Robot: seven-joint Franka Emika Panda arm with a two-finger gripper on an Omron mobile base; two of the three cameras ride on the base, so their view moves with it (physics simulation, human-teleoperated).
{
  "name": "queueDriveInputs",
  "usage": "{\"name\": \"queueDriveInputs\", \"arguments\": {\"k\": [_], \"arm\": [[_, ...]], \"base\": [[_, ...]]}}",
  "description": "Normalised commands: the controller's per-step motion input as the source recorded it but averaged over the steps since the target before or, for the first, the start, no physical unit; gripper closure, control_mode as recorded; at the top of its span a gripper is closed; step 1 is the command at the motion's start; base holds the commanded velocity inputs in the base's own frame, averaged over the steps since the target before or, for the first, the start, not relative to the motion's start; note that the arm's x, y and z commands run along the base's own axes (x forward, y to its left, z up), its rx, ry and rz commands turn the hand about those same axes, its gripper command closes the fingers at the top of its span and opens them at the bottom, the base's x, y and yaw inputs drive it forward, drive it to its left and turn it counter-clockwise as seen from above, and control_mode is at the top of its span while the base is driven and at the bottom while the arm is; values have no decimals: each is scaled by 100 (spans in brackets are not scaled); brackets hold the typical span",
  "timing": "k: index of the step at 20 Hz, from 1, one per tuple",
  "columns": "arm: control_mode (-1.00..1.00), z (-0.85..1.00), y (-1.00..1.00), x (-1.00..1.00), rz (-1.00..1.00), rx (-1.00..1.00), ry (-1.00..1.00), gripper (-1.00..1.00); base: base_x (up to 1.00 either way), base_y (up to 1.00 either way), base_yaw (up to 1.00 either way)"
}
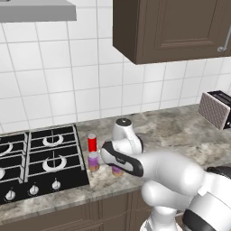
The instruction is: Four empty soda cans are scattered around the kitchen. Gather all the cans and cluster them next to the stove for recycling.
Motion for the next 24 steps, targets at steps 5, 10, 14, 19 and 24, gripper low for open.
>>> {"name": "queueDriveInputs", "arguments": {"k": [5,10,14,19,24], "arm": [[-100,-20,0,0,0,0,1,100],[-100,0,0,0,0,0,0,100],[-100,0,0,0,0,0,0,-100],[-100,0,0,0,0,0,0,-100],[-100,0,-6,-7,0,0,-1,-100]], "base": [[0,0,0],[0,0,0],[0,0,0],[0,0,0],[0,0,0]]}}
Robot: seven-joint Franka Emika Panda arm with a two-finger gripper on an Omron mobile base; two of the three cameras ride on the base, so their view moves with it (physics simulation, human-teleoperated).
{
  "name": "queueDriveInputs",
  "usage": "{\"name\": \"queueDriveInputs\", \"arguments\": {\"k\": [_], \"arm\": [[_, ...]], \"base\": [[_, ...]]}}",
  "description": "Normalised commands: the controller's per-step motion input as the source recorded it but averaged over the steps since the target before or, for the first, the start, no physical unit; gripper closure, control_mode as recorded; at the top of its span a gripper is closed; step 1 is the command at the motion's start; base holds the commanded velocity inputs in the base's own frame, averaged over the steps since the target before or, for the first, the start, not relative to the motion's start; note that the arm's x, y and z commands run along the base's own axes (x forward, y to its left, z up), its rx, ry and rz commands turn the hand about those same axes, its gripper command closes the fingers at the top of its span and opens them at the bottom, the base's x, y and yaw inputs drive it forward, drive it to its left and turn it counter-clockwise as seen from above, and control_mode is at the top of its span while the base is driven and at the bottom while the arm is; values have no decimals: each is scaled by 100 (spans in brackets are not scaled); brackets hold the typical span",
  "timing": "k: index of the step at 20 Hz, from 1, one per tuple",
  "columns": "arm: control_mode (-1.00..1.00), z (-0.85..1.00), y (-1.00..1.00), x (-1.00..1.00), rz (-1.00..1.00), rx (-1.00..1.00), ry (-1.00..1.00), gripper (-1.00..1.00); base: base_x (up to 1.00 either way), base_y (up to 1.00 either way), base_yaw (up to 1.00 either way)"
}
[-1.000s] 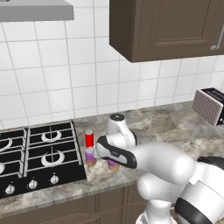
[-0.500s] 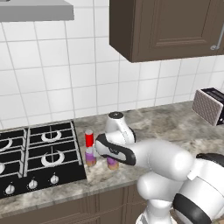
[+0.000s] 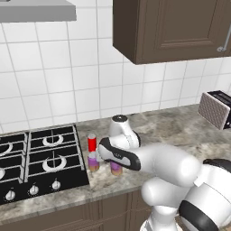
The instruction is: Four empty soda cans are scattered around the kitchen. Gather all the cans and cluster them next to the stove for recycling.
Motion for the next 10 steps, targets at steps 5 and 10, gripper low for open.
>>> {"name": "queueDriveInputs", "arguments": {"k": [5,10], "arm": [[-100,26,-9,-35,0,-1,-3,-100],[-100,55,-7,-47,0,-3,-6,-100]], "base": [[0,0,0],[0,0,0]]}}
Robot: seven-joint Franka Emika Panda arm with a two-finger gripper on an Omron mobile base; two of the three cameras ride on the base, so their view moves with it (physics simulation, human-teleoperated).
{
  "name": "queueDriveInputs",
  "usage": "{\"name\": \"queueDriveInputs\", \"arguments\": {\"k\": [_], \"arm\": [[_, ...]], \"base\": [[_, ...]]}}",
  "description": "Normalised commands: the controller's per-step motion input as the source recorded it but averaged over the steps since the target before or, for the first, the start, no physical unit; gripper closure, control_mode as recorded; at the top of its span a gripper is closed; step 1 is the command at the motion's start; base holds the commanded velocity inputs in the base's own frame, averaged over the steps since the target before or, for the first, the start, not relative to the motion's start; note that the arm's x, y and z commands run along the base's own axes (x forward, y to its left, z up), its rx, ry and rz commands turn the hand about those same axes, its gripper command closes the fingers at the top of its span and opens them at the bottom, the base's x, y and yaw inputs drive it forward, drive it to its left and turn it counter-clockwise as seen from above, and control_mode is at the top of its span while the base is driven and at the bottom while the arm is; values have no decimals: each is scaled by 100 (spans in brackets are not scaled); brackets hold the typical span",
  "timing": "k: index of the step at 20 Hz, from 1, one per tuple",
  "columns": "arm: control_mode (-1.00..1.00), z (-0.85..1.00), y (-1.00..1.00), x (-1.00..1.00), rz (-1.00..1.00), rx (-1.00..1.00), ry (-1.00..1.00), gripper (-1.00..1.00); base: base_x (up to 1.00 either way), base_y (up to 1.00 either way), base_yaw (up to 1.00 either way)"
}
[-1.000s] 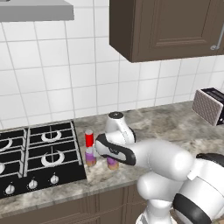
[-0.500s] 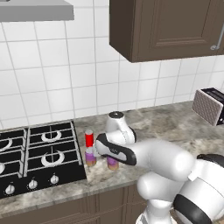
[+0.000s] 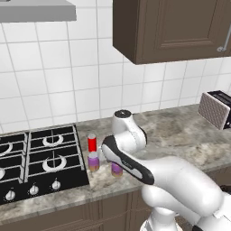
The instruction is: Four empty soda cans are scattered around the kitchen. Gather all the cans and cluster them next to the stove for recycling.
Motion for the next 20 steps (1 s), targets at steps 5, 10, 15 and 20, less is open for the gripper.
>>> {"name": "queueDriveInputs", "arguments": {"k": [5,10,15,20], "arm": [[-100,48,-8,-78,0,0,-7,-100],[-100,49,-26,-98,0,5,-3,-100],[-100,48,-38,-98,0,4,-5,-100],[-100,39,-52,-89,0,1,0,-100]], "base": [[0,0,0],[0,0,0],[0,0,0],[0,0,0]]}}
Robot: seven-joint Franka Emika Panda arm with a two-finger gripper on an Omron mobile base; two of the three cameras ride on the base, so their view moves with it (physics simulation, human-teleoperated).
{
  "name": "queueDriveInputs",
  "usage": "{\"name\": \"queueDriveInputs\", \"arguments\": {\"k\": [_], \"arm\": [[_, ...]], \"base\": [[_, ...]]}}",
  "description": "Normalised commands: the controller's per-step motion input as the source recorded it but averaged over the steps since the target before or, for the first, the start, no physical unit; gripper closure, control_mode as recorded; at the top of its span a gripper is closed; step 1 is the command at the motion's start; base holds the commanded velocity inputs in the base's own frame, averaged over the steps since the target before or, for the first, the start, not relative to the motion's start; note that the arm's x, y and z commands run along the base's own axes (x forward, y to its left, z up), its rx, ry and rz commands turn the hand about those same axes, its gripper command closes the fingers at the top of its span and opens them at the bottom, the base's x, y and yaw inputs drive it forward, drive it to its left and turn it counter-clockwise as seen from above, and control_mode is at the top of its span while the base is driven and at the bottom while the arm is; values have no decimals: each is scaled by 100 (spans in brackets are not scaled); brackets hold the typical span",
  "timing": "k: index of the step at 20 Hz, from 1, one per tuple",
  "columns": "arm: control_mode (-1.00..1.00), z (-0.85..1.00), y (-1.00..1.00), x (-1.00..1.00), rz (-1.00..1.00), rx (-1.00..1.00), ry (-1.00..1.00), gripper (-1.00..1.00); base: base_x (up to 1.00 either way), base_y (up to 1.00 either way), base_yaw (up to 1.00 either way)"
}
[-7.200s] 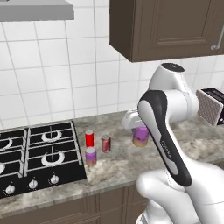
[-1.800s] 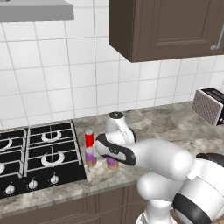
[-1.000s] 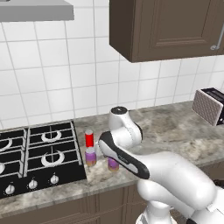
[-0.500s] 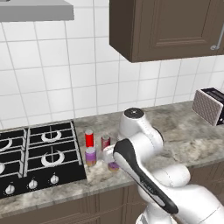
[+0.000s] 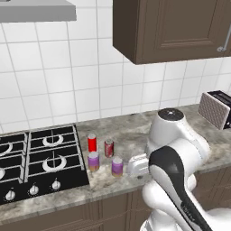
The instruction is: Four empty soda cans are scattered around the kitchen. Gather all the cans and cluster them next to the stove for recycling.
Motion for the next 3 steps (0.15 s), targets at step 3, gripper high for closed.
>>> {"name": "queueDriveInputs", "arguments": {"k": [3], "arm": [[-100,10,-60,-83,0,0,0,-100]], "base": [[0,0,0]]}}
